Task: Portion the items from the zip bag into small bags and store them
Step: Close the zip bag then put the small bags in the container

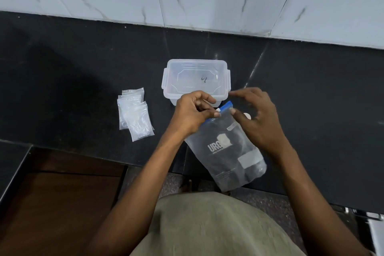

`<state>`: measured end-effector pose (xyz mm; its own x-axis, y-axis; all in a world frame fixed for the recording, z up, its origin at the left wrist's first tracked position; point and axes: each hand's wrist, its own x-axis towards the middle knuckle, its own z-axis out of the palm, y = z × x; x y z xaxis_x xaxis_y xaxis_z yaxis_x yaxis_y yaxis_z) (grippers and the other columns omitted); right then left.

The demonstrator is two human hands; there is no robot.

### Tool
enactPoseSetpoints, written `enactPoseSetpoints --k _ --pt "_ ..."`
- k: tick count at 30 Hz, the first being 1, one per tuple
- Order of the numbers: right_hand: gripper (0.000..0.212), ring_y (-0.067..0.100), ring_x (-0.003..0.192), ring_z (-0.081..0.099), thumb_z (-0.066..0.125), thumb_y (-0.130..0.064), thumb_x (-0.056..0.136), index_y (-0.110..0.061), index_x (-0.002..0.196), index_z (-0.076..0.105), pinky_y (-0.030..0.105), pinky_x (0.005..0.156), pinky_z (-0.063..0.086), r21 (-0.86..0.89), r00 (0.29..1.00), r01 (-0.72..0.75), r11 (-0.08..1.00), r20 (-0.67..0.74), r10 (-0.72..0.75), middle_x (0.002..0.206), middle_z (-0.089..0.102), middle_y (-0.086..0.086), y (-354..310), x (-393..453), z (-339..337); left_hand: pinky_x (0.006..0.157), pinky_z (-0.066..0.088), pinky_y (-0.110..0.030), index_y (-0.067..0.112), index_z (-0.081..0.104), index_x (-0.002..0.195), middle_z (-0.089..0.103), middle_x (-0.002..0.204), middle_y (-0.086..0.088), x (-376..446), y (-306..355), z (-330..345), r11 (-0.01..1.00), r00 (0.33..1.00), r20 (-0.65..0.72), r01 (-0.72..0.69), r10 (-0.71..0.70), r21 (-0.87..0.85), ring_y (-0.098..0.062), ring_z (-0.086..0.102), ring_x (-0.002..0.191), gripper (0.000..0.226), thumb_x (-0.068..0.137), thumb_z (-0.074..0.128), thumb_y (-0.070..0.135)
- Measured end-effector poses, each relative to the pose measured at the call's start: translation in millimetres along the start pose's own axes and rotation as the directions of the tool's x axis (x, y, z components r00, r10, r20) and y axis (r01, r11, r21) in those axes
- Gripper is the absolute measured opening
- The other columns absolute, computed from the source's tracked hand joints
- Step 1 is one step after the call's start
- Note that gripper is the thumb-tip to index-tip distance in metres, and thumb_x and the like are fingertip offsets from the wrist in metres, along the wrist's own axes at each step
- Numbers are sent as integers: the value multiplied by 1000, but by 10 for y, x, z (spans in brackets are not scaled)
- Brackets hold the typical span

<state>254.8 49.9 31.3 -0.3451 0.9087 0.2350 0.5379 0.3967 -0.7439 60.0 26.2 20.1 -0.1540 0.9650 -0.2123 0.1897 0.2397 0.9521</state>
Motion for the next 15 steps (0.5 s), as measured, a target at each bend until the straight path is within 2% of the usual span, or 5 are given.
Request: enactPoseSetpoints --k 2,4,7,11,15 --pt "27 15 113 53 69 -23 91 -23 117 74 39 98 44 -87 997 57 995 61 -52 120 64 -4 -44 98 18 81 62 -34 11 64 97 77 73 -5 -1 32 37 1000 1000 12 -18 18 8 -19 77 75 35 74 85 -5" --pt "19 15 106 54 70 -22 91 -26 110 76 43 95 44 -176 986 67 982 162 -39 111 64 -8 -43 177 57 85 62 -40 13 62 98 78 77 -6 5 58 56 999 998 51 -22 21 30 -22 77 79 39 74 84 -8" --pt "10 11 95 54 71 -23 92 -25 100 77 40 89 47 -179 969 25 984 245 20 95 61 -15 -7 236 91 88 61 -47 17 60 98 78 79 -5 17 50 44 998 998 67 -9 5 55 -24 77 82 42 74 82 -10" --pt "8 9 89 52 72 -30 91 -23 88 75 25 78 41 -203 957 10 979 284 49 89 58 -16 29 249 127 79 63 -34 13 55 94 77 74 -3 -15 28 31 997 1000 5 20 -20 77 -16 77 76 41 74 83 -8" --pt "5 9 94 48 72 -19 91 -20 86 72 12 76 34 -153 974 -41 987 212 74 98 51 -10 109 246 116 71 60 -26 18 50 88 75 72 -3 7 15 26 992 999 -32 21 -18 123 -9 74 72 42 75 77 -11"
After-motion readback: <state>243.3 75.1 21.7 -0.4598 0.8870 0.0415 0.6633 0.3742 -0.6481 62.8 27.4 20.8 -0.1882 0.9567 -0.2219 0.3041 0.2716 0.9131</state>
